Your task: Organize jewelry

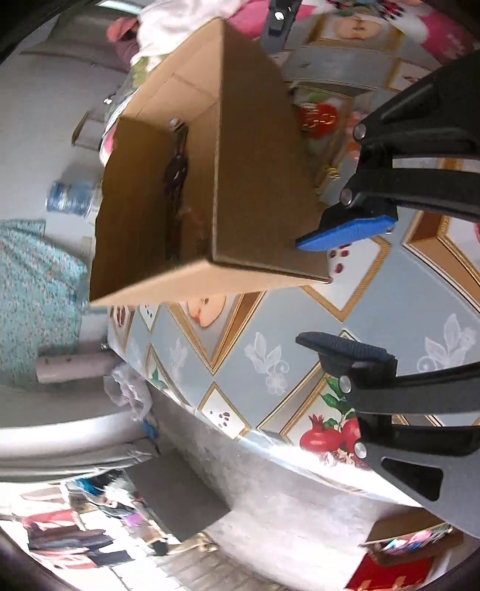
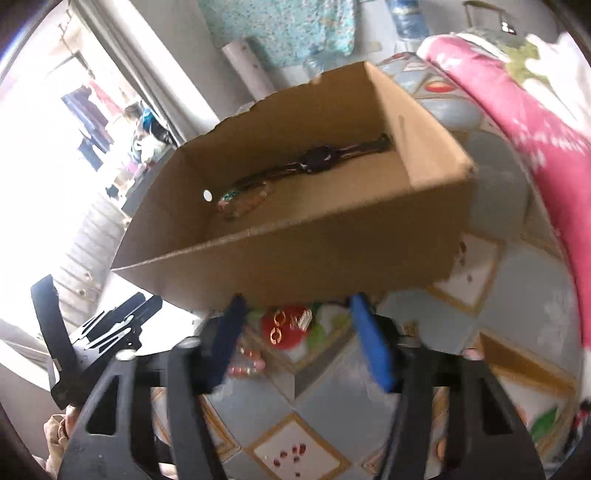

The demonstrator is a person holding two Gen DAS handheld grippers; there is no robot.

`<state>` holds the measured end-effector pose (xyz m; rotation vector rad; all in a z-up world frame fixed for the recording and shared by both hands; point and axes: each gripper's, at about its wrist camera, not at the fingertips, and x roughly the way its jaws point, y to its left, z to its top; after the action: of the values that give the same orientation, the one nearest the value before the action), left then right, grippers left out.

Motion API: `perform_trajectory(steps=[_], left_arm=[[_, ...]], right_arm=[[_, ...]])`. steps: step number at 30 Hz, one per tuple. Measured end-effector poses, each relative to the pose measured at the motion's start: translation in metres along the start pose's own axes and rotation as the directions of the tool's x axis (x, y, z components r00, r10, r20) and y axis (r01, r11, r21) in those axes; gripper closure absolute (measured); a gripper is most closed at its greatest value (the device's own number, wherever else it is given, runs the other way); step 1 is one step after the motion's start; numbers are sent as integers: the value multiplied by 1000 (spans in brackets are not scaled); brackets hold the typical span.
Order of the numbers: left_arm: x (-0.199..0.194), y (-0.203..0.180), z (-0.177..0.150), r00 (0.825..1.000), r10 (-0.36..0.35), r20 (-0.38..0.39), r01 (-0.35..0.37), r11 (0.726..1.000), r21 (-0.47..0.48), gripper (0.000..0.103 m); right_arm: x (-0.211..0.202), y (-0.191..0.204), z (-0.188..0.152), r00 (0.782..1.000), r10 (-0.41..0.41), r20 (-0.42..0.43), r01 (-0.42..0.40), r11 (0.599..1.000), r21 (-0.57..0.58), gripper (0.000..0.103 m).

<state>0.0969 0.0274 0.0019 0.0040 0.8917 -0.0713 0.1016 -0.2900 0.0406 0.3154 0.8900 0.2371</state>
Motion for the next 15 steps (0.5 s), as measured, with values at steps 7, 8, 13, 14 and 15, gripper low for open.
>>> perform_trajectory(steps=[7, 8, 13, 14, 15], left_arm=[[9, 13, 9, 1000, 5, 16, -4, 998, -69, 57], [10, 13, 9, 1000, 5, 22, -3, 998, -69, 57], [6, 12, 6, 999, -11, 46, 13, 998, -57, 57], [3, 13, 3, 999, -22, 43, 24, 998, -53, 57], [0, 13, 0, 999, -31, 36, 32, 998, -49, 57]], right_arm=[[6, 13, 3, 1000, -1, -14, 1, 1000, -9, 64], [5, 14, 4, 1000, 6, -9, -6, 1000, -9, 64], [-15, 10, -6, 997, -6, 82, 11, 998, -56, 64], [-25, 8, -11, 991, -54, 122, 64, 995, -77, 64], [-31, 7, -16, 986, -87, 143, 100, 991, -87, 64]])
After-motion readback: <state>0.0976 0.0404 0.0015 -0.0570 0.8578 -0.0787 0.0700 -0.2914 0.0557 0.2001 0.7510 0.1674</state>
